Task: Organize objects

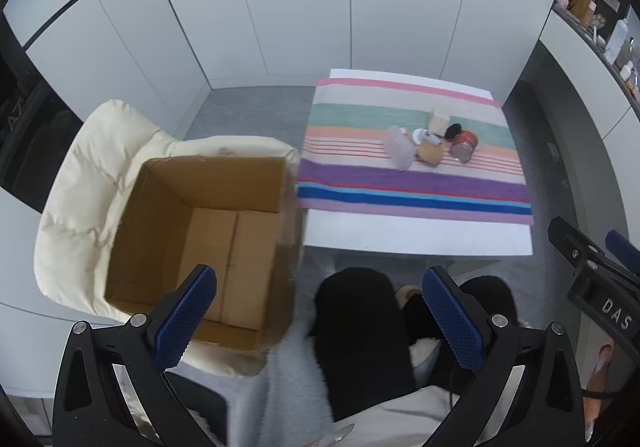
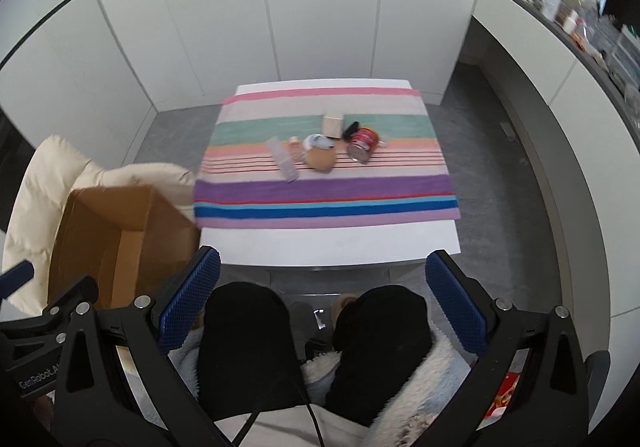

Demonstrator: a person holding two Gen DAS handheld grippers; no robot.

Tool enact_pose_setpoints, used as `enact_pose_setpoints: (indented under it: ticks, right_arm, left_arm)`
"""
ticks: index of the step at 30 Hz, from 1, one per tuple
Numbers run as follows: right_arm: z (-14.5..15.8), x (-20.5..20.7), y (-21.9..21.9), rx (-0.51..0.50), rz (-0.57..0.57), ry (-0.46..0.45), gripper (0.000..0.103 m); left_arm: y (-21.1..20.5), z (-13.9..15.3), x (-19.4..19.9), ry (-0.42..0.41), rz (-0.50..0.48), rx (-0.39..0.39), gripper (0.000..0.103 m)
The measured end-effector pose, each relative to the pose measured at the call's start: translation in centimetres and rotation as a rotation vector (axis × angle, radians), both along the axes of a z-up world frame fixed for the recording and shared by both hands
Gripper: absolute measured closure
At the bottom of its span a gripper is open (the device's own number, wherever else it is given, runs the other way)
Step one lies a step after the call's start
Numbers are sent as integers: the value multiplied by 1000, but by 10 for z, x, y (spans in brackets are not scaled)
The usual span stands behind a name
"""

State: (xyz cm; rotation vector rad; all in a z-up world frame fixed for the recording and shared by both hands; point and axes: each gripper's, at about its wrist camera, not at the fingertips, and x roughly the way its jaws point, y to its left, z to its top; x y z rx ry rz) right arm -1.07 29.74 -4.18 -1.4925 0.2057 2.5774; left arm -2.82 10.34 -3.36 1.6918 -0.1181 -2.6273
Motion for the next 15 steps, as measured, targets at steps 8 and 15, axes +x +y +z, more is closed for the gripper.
enact_pose_setpoints:
  ticks: [8, 15]
  right_arm:
    - [-12, -2, 78, -24, -100, -3, 0]
    - [-19, -8, 140, -36, -199, 22, 0]
  left_arm:
    - [69, 6, -18, 55, -54, 68, 0]
    - [119, 1, -45, 87, -100, 132, 0]
